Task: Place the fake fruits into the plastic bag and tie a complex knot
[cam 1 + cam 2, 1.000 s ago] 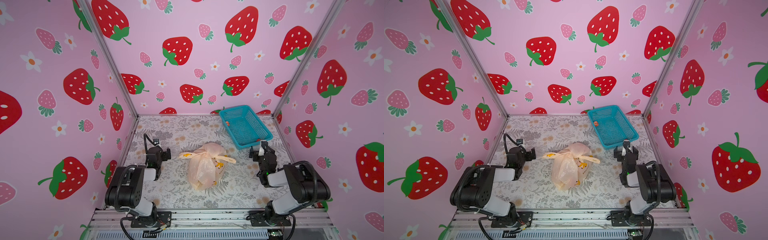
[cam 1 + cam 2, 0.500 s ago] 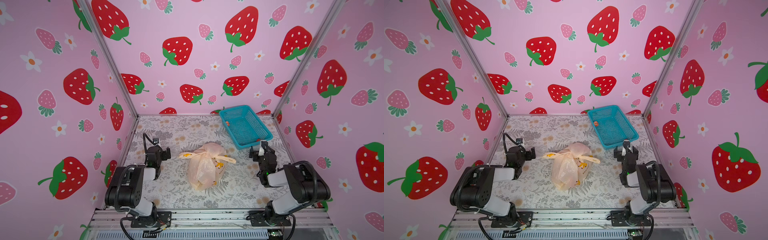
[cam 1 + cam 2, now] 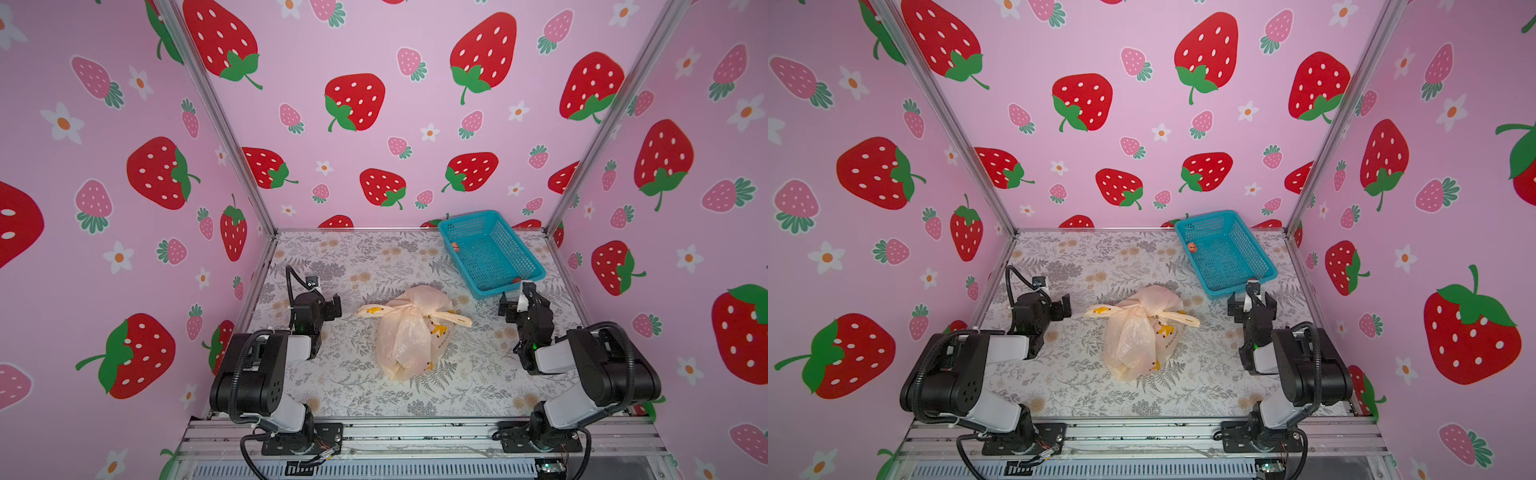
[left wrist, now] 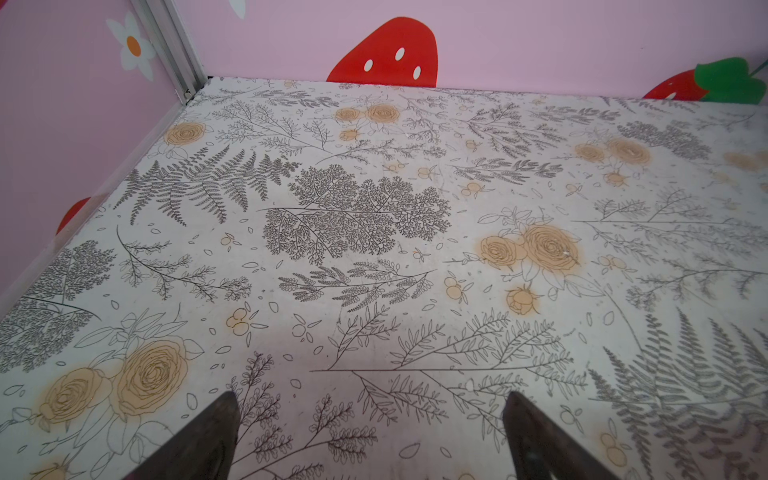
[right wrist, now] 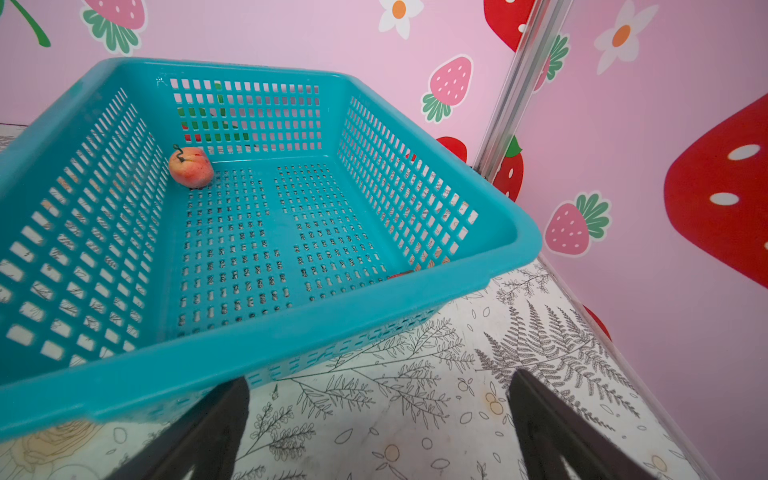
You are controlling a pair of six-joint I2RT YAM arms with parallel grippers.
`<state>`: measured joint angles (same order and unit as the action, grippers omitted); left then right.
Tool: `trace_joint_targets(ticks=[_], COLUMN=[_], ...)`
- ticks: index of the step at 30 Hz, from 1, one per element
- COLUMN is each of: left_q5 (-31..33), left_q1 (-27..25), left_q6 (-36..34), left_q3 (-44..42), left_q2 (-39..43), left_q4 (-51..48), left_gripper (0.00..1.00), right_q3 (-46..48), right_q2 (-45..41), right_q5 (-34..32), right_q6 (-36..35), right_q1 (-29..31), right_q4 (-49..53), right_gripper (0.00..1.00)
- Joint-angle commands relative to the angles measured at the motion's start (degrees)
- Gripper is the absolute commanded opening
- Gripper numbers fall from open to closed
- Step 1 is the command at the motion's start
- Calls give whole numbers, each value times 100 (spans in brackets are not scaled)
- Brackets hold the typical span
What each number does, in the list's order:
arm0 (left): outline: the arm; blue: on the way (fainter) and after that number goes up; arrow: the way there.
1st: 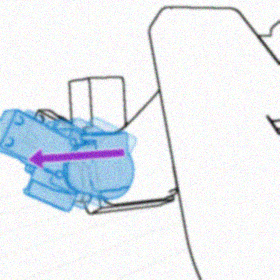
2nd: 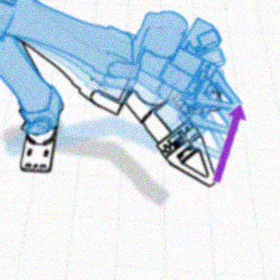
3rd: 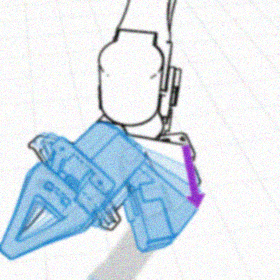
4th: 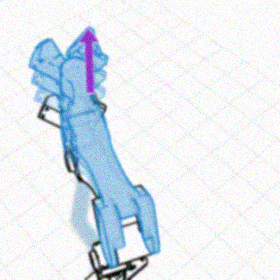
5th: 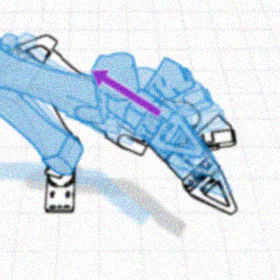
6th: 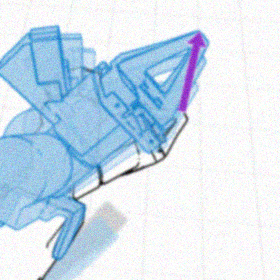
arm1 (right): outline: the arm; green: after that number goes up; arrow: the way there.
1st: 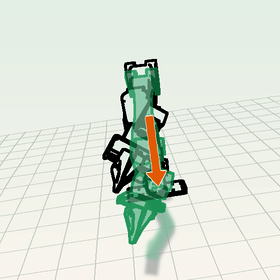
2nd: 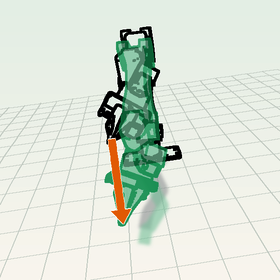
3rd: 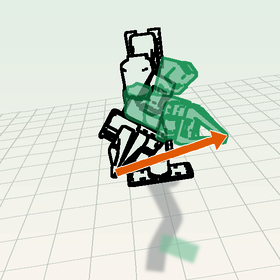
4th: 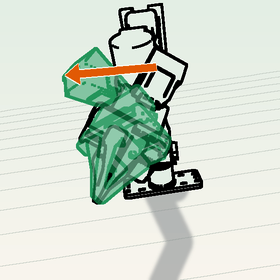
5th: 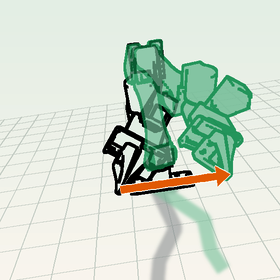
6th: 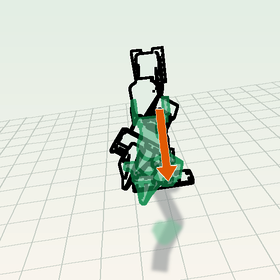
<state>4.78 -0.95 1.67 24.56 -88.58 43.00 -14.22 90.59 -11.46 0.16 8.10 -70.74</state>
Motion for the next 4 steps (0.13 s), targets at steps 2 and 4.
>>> trace_joint_targets(ticks=[2, 4], left_q5=[-162, -162], left_q1=[82, 82], left_q6=[-20, -21], left_q3=[217, 164], left_q2=[-48, -11], left_q4=[0, 56], left_gripper=[99, 99], right_q3=[-94, -90], right_q2=[-31, -32], right_q5=[13, 13], right_q6=[1, 1], right_q1=[-35, -36], right_q4=[-160, -159], right_gripper=[100, 100])
